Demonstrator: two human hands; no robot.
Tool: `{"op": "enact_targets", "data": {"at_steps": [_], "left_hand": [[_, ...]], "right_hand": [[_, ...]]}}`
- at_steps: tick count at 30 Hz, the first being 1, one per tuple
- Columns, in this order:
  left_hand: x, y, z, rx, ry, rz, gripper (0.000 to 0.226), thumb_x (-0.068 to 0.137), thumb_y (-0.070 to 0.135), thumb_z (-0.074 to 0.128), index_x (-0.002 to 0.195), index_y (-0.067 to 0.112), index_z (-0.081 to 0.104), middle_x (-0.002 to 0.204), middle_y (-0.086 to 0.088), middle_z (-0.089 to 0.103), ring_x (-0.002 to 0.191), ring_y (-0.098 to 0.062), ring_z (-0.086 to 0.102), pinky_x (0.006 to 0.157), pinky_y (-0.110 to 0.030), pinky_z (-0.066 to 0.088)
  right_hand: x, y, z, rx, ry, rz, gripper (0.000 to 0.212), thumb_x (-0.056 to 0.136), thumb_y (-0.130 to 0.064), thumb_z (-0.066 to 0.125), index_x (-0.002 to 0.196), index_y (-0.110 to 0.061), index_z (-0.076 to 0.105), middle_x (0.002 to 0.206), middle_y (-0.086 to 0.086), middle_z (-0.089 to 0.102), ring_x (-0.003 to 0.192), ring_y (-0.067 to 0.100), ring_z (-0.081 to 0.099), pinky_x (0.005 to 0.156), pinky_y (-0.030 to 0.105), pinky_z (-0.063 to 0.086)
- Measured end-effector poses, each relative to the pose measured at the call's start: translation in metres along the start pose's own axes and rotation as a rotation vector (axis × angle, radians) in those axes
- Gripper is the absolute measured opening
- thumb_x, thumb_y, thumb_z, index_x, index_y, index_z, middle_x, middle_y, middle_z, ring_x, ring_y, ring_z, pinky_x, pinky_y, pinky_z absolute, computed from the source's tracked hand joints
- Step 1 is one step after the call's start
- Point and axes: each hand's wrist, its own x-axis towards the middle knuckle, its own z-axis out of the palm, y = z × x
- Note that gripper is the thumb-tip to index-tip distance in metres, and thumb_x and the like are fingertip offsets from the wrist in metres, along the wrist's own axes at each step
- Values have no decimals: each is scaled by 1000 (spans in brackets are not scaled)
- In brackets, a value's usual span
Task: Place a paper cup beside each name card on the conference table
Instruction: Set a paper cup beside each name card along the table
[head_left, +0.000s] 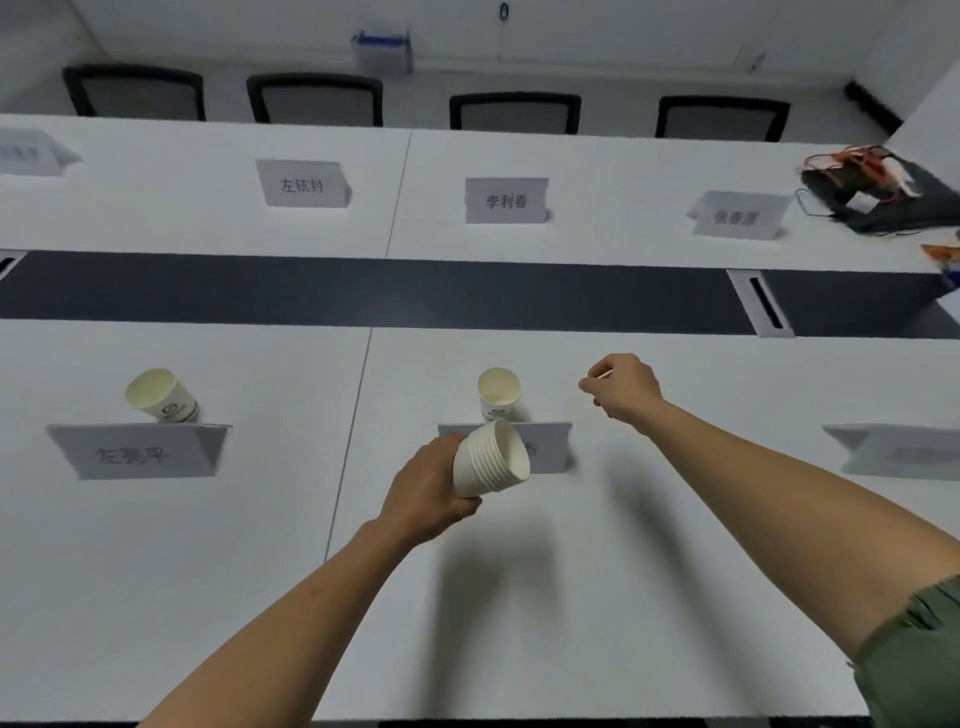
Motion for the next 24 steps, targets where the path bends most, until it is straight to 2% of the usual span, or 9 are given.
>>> {"op": "enact_targets", "data": {"at_steps": [5, 9, 14, 19, 24], "left_hand": [[0, 59, 15, 40, -45, 128, 62, 67, 24, 80, 120, 31, 49, 109, 10, 58, 96, -17, 58, 74, -30, 51], [-8, 115, 43, 95, -74, 229, 63, 65, 23, 84, 118, 27, 48, 111, 3, 59, 99, -20, 57, 84, -41, 56], [-40, 200, 102, 156, -75, 333, 64, 67, 23, 86, 118, 24, 49, 110, 2, 59, 99, -19, 56, 86, -37, 54], [-87, 286, 184, 153, -127, 432, 65, 67, 23, 86, 119, 27, 48, 109, 4, 60, 99, -21, 58, 85, -39, 56], [-121, 352, 247, 162, -198, 497, 64, 66, 25, 85, 118, 28, 47, 108, 3, 61, 97, -22, 59, 82, -43, 57]], "right_hand": [[-36, 47, -61, -42, 94, -12, 26, 89, -30, 64, 113, -18, 62, 109, 3, 67, 91, 24, 65, 77, 34, 52], [-75, 101, -114, -104, 167, 1, 31, 91, -32, 61, 120, -19, 60, 113, 3, 66, 91, 24, 63, 78, 35, 53], [-142, 195, -181, -202, 231, 0, 33, 94, -33, 58, 124, -19, 57, 112, 2, 67, 94, 24, 63, 79, 37, 54], [-220, 306, -246, -335, 256, 22, 37, 95, -31, 54, 129, -18, 54, 123, 5, 64, 106, 27, 60, 81, 35, 46], [-270, 389, -297, -460, 256, 40, 38, 97, -30, 50, 132, -17, 52, 126, 4, 63, 110, 27, 60, 80, 35, 45]]}}
